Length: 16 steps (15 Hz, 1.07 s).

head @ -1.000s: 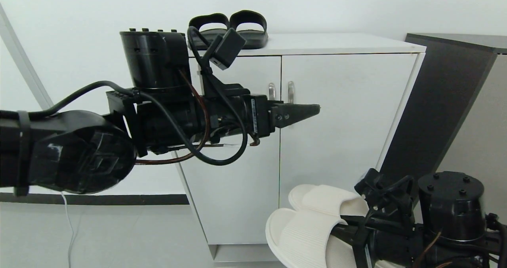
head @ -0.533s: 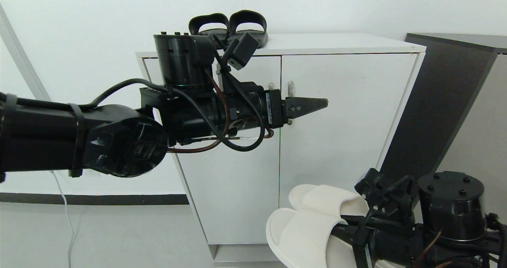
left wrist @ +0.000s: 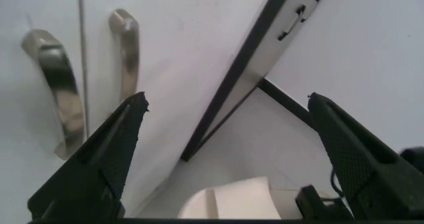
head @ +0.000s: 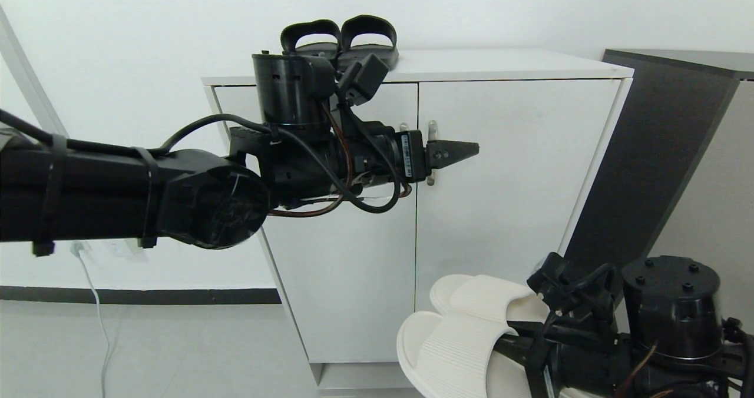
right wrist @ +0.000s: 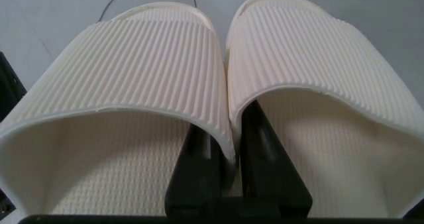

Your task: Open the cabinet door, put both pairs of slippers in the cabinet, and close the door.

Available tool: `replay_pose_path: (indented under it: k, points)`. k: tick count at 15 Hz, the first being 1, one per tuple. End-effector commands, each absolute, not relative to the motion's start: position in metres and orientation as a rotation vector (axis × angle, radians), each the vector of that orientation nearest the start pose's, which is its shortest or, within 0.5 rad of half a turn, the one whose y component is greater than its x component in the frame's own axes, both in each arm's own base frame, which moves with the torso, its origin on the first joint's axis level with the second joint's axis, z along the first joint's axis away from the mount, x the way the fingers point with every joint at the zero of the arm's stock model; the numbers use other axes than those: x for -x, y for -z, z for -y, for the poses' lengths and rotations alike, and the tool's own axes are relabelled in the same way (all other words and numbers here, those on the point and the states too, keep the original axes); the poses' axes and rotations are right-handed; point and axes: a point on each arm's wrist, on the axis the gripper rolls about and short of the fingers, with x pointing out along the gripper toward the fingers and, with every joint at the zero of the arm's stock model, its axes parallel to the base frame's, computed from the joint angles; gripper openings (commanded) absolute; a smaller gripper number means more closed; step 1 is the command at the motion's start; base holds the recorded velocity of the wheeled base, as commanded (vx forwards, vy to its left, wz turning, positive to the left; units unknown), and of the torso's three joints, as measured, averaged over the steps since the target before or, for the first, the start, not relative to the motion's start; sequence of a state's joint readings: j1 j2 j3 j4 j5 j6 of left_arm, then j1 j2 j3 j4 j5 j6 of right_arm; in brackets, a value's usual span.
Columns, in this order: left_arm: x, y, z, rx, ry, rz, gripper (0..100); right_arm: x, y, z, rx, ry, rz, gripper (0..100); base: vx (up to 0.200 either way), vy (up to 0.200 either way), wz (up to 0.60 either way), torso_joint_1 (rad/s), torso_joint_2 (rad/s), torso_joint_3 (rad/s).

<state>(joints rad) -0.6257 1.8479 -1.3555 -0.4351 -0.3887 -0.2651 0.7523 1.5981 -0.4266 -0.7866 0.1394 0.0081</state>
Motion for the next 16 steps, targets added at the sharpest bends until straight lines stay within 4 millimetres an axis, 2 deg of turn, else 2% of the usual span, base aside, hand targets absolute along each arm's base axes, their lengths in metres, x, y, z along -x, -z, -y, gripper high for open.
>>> replay_pose_path:
  k: [1,5,16]
  points:
    - [-0.307,-0.263,0.23,0.235,0.979,-0.195,100,-0.173,-0.129,-0.166,0.113,-0.878,-0.384,0,0.0,0.0,0.0,0.0,0.0,0.0]
    - [-0.321,-0.261,0.232,0.235,0.951,-0.207,100,-0.173,-0.129,-0.166,0.113,-0.878,-0.384,0,0.0,0.0,0.0,0.0,0.0,0.0]
    - [-0.331,-0.254,0.241,0.235,0.963,-0.216,100,-0.173,-0.128,-0.167,0.115,-0.886,-0.389,0,0.0,0.0,0.0,0.0,0.0,0.0]
